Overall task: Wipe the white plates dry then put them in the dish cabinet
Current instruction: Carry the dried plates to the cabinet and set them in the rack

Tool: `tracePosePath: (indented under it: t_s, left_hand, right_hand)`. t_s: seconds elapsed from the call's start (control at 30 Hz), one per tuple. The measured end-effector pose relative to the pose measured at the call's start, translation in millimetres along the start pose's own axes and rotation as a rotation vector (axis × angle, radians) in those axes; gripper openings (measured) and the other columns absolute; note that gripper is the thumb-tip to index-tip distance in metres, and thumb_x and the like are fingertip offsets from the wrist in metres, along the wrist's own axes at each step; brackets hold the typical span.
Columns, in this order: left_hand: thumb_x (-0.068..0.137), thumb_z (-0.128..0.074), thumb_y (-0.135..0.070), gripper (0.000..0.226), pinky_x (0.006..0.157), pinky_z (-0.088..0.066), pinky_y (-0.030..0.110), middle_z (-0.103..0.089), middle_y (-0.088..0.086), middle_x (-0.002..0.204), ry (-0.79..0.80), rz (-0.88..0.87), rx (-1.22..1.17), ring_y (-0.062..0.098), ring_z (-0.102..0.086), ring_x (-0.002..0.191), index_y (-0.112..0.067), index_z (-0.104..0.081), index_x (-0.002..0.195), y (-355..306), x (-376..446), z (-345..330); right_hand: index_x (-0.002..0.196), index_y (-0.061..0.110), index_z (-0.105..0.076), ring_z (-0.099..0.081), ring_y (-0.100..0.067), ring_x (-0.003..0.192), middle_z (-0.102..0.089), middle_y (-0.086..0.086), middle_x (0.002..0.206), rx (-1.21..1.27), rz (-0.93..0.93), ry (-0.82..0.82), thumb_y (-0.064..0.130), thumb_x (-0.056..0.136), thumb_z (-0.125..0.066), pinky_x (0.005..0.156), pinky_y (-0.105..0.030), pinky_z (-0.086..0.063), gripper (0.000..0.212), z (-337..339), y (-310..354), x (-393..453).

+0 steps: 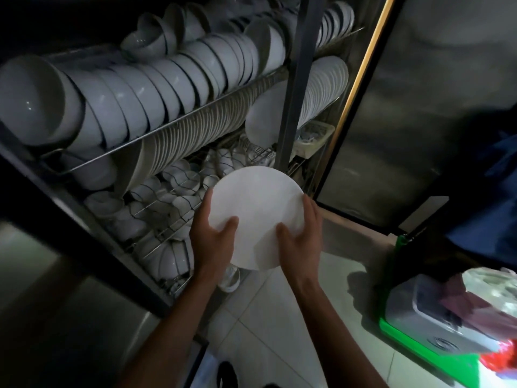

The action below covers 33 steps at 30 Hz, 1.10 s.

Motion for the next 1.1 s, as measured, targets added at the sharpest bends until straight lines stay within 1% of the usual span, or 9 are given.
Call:
tracePosePath:
  t_s: [0.23, 0.33, 0.43, 0.57, 0.73, 0.87, 0.97, 1.03, 1.1]
  left_hand:
    - [0.08, -0.072, -0.013, 0.077, 0.088, -0.05, 0.025, -0.053, -0.011, 0.142, -0.047, 0.04, -0.029, 0.008, -0.054, 0.121, -0.045, -0.043, 0.144, 10, 54, -10]
    - [0.078, -0.074, -0.015, 0.076, 0.084, -0.051, 0.022, -0.056, -0.016, 0.134, -0.101, 0.074, -0.036, -0.001, -0.057, 0.113, -0.047, -0.046, 0.14, 17, 79, -17]
    - [0.075, -0.074, -0.017, 0.074, 0.083, -0.052, 0.02, -0.059, -0.024, 0.124, -0.138, 0.119, -0.077, -0.004, -0.058, 0.109, -0.045, -0.048, 0.139, 25, 108, -28]
    - [0.078, -0.076, -0.008, 0.073, 0.065, -0.046, 0.0, -0.054, -0.038, 0.11, -0.223, 0.17, -0.083, -0.028, -0.052, 0.094, -0.035, -0.051, 0.141, 34, 142, -52]
    - [0.079, -0.076, -0.003, 0.072, 0.063, -0.043, -0.003, -0.053, -0.03, 0.115, -0.331, 0.211, -0.074, -0.032, -0.05, 0.09, -0.028, -0.051, 0.142, 45, 170, -78]
    - [0.083, -0.074, -0.012, 0.072, 0.069, -0.044, 0.008, -0.054, -0.022, 0.121, -0.387, 0.26, -0.045, -0.013, -0.054, 0.099, -0.041, -0.046, 0.143, 53, 179, -91]
    - [0.086, -0.073, -0.02, 0.07, 0.079, -0.045, 0.02, -0.05, -0.013, 0.131, -0.4, 0.296, -0.027, 0.011, -0.052, 0.112, -0.039, -0.041, 0.146, 62, 187, -97]
    - [0.088, -0.072, -0.022, 0.069, 0.088, -0.045, 0.029, -0.051, -0.009, 0.135, -0.384, 0.313, -0.005, 0.014, -0.05, 0.118, -0.037, -0.039, 0.148, 64, 196, -102]
    - [0.091, -0.069, -0.024, 0.066, 0.097, -0.046, 0.035, -0.049, -0.004, 0.143, -0.342, 0.332, 0.022, 0.016, -0.049, 0.124, -0.035, -0.04, 0.149, 66, 207, -109]
  right_hand:
    - [0.154, 0.033, -0.031, -0.036, -0.002, 0.132, -0.036, 0.011, 0.156, 0.064, -0.049, 0.034, 0.011, 0.083, -0.076, 0.108, -0.032, -0.038, 0.086, -27, 8, 55]
    - [0.155, 0.03, -0.03, -0.041, -0.004, 0.13, -0.04, 0.008, 0.155, 0.072, -0.065, 0.092, 0.013, 0.082, -0.078, 0.103, -0.028, -0.041, 0.089, -41, 8, 85]
    - [0.15, 0.023, -0.041, -0.052, -0.014, 0.128, -0.052, 0.003, 0.147, 0.121, -0.076, 0.151, 0.014, 0.082, -0.079, 0.103, -0.041, -0.052, 0.079, -56, 7, 123]
    - [0.146, 0.024, -0.046, -0.056, -0.018, 0.122, -0.055, 0.003, 0.14, 0.155, -0.069, 0.243, 0.013, 0.083, -0.077, 0.096, -0.048, -0.054, 0.071, -75, 0, 175]
    - [0.141, 0.039, -0.041, -0.054, -0.003, 0.111, -0.05, 0.02, 0.128, 0.202, -0.103, 0.386, 0.019, 0.084, -0.075, 0.076, -0.024, -0.052, 0.07, -96, -14, 228]
    - [0.131, 0.055, -0.04, -0.052, -0.011, 0.115, -0.046, 0.015, 0.133, 0.243, -0.07, 0.462, 0.012, 0.085, -0.071, 0.083, -0.031, -0.054, 0.07, -111, -14, 254]
    - [0.138, 0.044, -0.047, -0.05, -0.019, 0.127, -0.049, 0.009, 0.142, 0.27, -0.057, 0.458, 0.003, 0.085, -0.069, 0.097, -0.043, -0.054, 0.071, -122, -13, 269]
    - [0.143, 0.033, -0.049, -0.05, -0.014, 0.13, -0.052, 0.01, 0.143, 0.282, -0.024, 0.452, -0.001, 0.085, -0.067, 0.1, -0.035, -0.052, 0.07, -129, -11, 278]
    - [0.144, 0.033, -0.05, -0.049, -0.005, 0.127, -0.053, 0.015, 0.141, 0.288, -0.001, 0.446, -0.004, 0.085, -0.065, 0.093, -0.012, -0.049, 0.071, -137, -8, 286]
Point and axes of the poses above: each hand's wrist, its own x-axis towards the middle knuckle, its own z-axis out of the back of the hand, y = z × x, the point moved 4 cm from there along x, towards the middle knuckle
